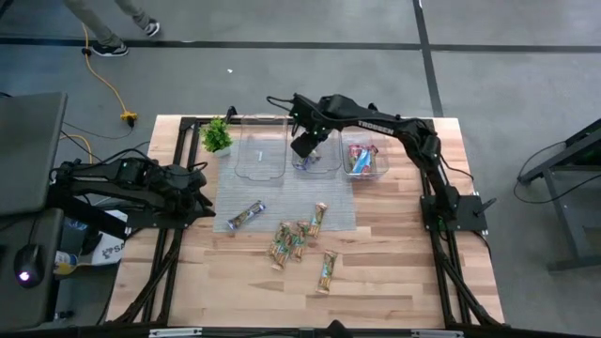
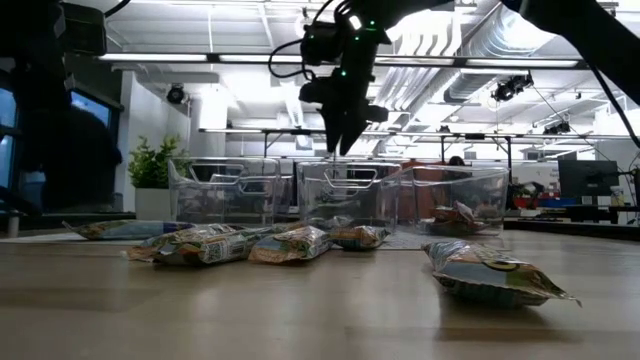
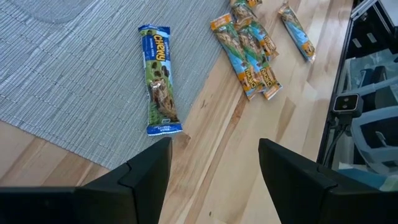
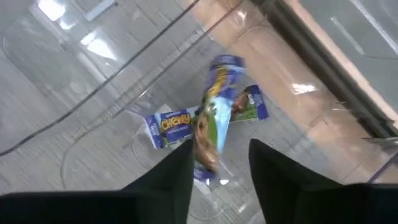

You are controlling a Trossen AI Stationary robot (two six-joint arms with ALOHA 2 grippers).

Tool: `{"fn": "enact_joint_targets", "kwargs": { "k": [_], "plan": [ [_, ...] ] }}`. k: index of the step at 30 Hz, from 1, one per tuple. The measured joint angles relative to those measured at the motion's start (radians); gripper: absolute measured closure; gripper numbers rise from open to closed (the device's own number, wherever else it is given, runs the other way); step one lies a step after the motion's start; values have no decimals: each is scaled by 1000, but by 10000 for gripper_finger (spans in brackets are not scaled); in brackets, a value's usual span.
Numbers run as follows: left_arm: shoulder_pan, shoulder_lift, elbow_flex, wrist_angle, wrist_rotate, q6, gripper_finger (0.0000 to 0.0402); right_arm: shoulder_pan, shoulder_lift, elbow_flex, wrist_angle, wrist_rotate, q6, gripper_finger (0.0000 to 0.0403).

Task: Pick and place Granola Bars by type
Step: Put the blue granola bar into the middle transparent bin

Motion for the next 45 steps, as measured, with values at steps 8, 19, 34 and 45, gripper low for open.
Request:
{"fn": "enact_joint_targets", "kwargs": {
  "k": [8, 19, 34, 45],
  "plan": [
    [0, 12, 0, 48, -37, 6, 170, 19, -103, 0, 0, 25, -14, 246],
    [0, 141, 0, 72, -109, 48, 170, 109, -415, 0, -114, 144, -33, 265],
    [0, 509, 0, 208, -189, 54, 170, 319, -646, 0, -420, 303, 99, 249],
    [0, 840, 0, 361, -107, 67, 139, 480, -804, 0, -422, 392, 174, 208]
  ]
}}
